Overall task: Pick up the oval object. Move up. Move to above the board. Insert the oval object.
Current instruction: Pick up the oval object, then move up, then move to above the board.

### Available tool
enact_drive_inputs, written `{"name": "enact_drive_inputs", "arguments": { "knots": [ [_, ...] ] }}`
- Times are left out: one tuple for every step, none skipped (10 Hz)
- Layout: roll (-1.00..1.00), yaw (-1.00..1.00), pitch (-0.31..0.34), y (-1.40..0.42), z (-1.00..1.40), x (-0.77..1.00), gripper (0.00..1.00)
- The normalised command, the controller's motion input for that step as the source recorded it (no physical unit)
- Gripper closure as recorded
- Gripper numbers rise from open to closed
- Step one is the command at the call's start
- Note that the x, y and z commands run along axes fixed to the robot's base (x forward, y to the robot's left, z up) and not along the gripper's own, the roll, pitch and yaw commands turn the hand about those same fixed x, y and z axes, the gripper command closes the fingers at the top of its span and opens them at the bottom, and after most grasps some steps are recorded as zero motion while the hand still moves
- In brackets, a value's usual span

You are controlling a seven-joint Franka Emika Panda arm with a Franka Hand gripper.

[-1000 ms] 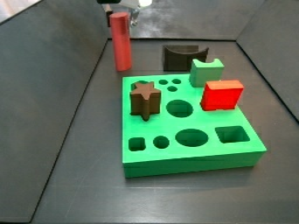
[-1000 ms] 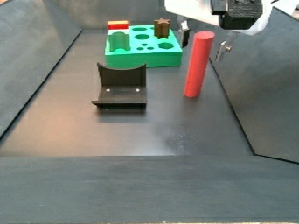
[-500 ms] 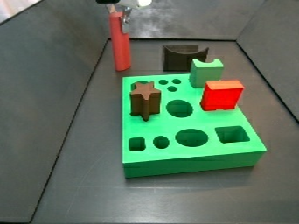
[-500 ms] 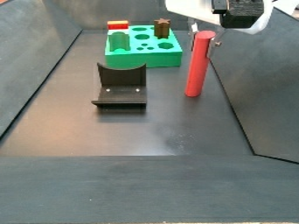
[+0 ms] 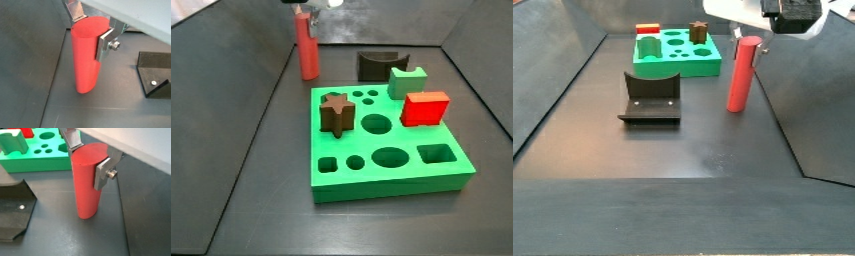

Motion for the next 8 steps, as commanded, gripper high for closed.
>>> {"name": "enact_drive_inputs", "arguments": {
  "knots": [
    [0.00,0.00,0.000,0.00,0.00,0.00,1.00],
    [0.00,0.00,0.000,0.00,0.83,0.00,1.00],
    [0.00,-0.02,0.017,0.02,0.81,-0.04,1.00],
    [-0.02,-0.03,0.041,0.01,0.68,-0.08,1.00],
    [-0.05,-0.03,0.039,0.00,0.56,-0.07,1.00],
    [-0.07,-0.02,0.033,-0.01,0.42,-0.05,1.00],
    [-0.11,-0.02,0.032,-0.01,0.23,-0.03,1.00],
    [0.09,0.17,-0.157,0.02,1.00,-0.15,1.00]
  ]
}}
